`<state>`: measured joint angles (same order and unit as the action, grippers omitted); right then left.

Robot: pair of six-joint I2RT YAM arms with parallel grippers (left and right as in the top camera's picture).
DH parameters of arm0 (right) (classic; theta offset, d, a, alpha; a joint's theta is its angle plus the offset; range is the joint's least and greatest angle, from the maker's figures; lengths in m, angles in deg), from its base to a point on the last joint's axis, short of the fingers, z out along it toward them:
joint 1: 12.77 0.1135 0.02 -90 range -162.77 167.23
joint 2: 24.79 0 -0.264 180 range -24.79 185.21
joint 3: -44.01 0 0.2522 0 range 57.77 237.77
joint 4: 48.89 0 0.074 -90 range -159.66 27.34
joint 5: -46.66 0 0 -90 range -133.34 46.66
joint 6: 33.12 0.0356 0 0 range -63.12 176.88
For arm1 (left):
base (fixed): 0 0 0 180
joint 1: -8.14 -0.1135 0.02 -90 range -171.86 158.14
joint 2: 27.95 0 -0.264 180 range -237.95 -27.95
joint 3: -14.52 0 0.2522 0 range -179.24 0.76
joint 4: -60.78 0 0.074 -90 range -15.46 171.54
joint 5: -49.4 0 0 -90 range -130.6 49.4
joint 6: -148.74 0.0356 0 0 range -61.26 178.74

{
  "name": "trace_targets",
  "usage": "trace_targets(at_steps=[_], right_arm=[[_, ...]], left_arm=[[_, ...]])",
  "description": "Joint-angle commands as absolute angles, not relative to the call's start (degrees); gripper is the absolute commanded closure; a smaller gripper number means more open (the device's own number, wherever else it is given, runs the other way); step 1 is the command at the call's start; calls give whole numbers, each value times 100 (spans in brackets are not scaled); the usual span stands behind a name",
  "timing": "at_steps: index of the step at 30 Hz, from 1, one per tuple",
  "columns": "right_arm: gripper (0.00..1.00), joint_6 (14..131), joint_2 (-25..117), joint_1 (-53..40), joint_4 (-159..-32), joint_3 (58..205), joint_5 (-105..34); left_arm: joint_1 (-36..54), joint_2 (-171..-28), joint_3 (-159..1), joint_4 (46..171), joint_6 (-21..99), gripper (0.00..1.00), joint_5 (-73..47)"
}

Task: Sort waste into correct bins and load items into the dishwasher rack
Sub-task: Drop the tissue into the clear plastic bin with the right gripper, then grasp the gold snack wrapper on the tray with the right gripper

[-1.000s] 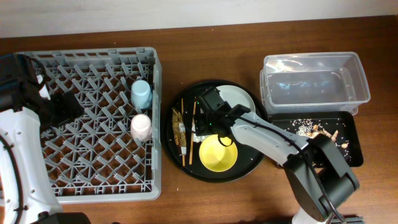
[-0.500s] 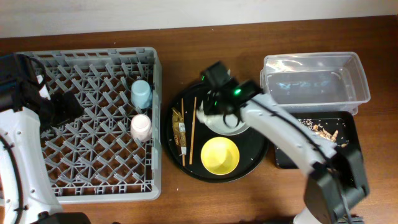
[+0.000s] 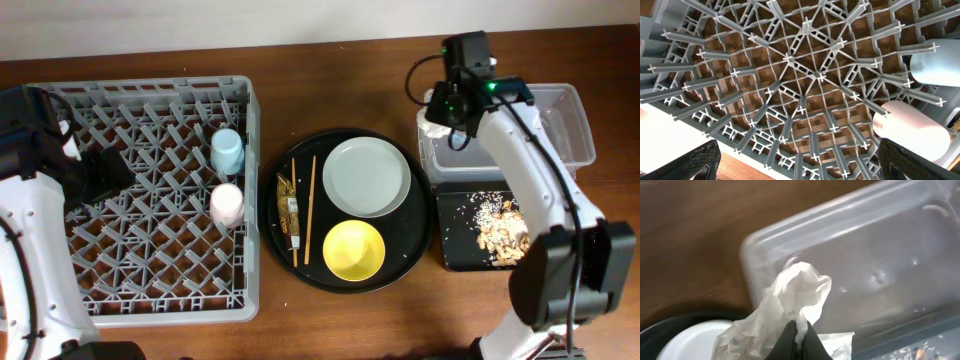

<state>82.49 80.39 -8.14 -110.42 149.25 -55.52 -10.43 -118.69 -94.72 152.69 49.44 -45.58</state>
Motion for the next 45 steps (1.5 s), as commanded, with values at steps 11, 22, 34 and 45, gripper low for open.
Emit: trace_targets(at_steps=[11,22,34,45], right_arm=[[1,8142,8594,-1759,-11112,14969,-5471],[19,7224,8120,-406,-14572,17152,-4254],[50,8321,8144,3234,-13322,15637,-4241],[40,8592,8144,3848,-9716,13019,-4409]], left_arm=[[-1078,-11837,-9544,15261,4894,0,-4601],[-1078,-11837,-9544,15261,4894,0,-4601],[-1078,-11837,-9544,15261,4894,0,-4601],[-1078,-11837,-9544,15261,4894,0,-4601]])
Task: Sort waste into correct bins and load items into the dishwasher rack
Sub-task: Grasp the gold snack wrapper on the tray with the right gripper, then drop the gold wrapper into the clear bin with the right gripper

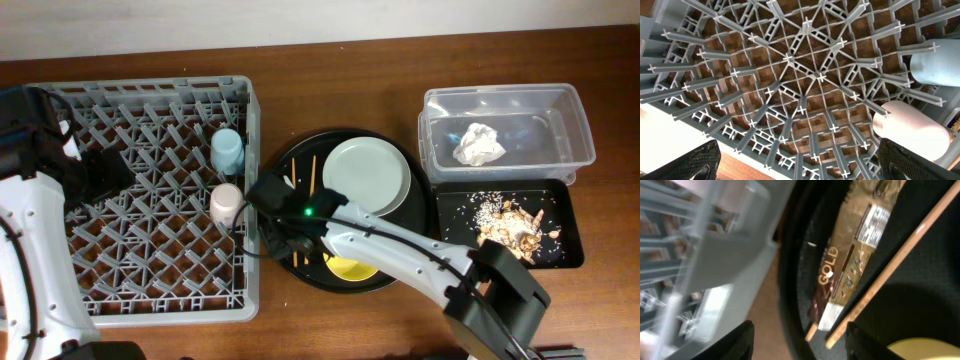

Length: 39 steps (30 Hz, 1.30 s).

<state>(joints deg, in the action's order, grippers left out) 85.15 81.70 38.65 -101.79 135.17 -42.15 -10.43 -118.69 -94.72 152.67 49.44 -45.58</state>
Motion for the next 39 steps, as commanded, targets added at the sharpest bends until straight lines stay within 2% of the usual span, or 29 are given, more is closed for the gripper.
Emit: trace_targets(at_steps=[1,5,16,18,22,26,28,31,36,39], right_arm=[[41,8594,8144,3848,-9506,12877,-4418],[41,8638,8144,3850,-8938,12505,-4512],[42,8915,8505,3850,-8804,12503,-4914],[52,8913,8505,3850,-8789,12503,-4914],[57,8915,8522,3850,-8726,12503,-4916],[70,8917,8524,3848,-8728,12505,-4837],[83,8935,8518,3848,-8730,12527,-4748],[96,8935,8518,3776,-8905,12691,-4529],[96,8907,8162,3382,-9945,13447,-4483],[96,8867,7851,2928,-10116,13922,-4486]], left_arm=[[-1078,-11837,-9544,15261,4894,0,-4601],[-1078,-11837,-9544,15261,4894,0,-4601],[-1078,-11837,-9544,15261,4894,0,-4601],[-1078,-11837,-9544,15261,4894,0,-4601],[-1078,-11837,-9544,15261,4894,0,-4601],[-1078,-11837,-9544,15261,4894,0,-4601],[-1078,-11837,-9544,15261,4894,0,-4601],[-1078,-11837,-9544,15261,4894,0,-4601],[-1078,-11837,-9544,15261,4894,0,-4601],[-1078,-11837,-9544,15261,4894,0,-4601]])
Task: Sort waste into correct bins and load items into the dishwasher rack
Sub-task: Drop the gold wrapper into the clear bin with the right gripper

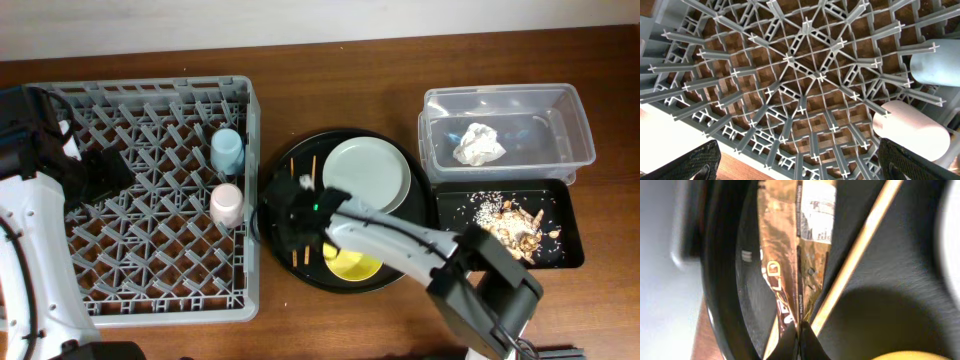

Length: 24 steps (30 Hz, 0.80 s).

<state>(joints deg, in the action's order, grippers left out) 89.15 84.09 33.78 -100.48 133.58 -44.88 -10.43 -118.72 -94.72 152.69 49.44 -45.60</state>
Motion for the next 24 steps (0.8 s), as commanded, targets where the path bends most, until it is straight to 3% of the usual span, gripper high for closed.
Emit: trace_targets(at_steps=[1,7,15,23,24], right_arm=[[96,8869,7759,2694,-10157,14044,-4483],[96,8889,7672,893,-10153,14195,-4359],[96,8889,7672,-1835,-10164,14199,-2809],[96,8880,7683,-2895,-10454,14193,-2814],[91,8867,7683,-2904,-10454,14193,-2829]], left_arm=[[-1078,-11837,-9544,15261,4894,0,-4601],[-1078,-11837,-9544,15261,4896,0,-4601],[-1078,-11837,-9544,15261,4894,0,-4601],[-1078,-11837,-9544,15261,4894,0,-4601],[-1078,-11837,-9544,15261,4894,0,-4601]])
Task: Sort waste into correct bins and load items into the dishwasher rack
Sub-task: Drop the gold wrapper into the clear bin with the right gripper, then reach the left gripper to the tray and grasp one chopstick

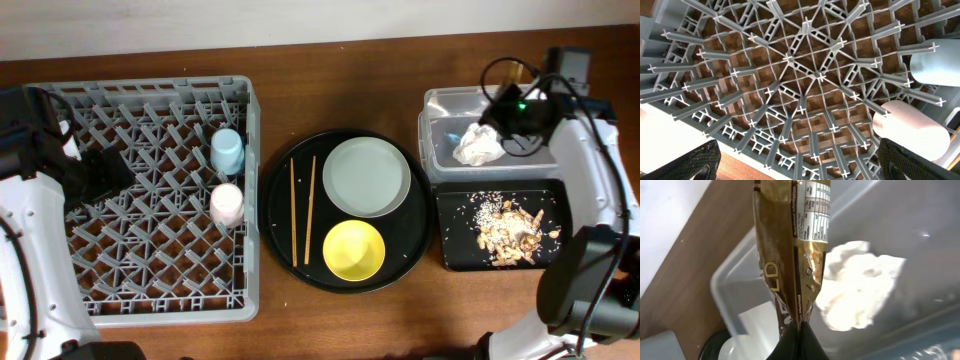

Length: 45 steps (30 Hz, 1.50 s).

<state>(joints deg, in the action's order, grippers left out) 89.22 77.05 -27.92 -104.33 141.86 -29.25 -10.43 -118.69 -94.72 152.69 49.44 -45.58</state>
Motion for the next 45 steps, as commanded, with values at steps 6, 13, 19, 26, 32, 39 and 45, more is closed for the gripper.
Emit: trace_targets(at_steps=[6,13,19,26,32,39,45], right_arm=[[41,8865,7683,-2935,-10601,14193,-3091],[18,7610,7495,-2967,-11263,14199,-2298],[33,6712,6319,-2972,-12279,14199,-2153],[1,6714,4800,-2967,-13580,14199,-2202],[1,6716,4686,-2967,-14708,14199,-2735],[1,6716,4853,-2965,-14708,14199,-2735],[1,6716,5010,-2967,-14706,14199,-2735]], left_arm=[[-1078,-11837,-9544,15261,4894,0,-4601],[-1078,-11837,-9544,15261,4894,0,-4601],[-1078,-11837,-9544,15261,4894,0,-4601],[-1078,-11837,-9544,15261,4894,0,-4601],[-1078,-11837,-9544,15263,4894,0,-4601],[-1078,-11837,-9544,15261,4894,0,-4601],[-1078,-11834,-9544,14867,4894,0,-4597]])
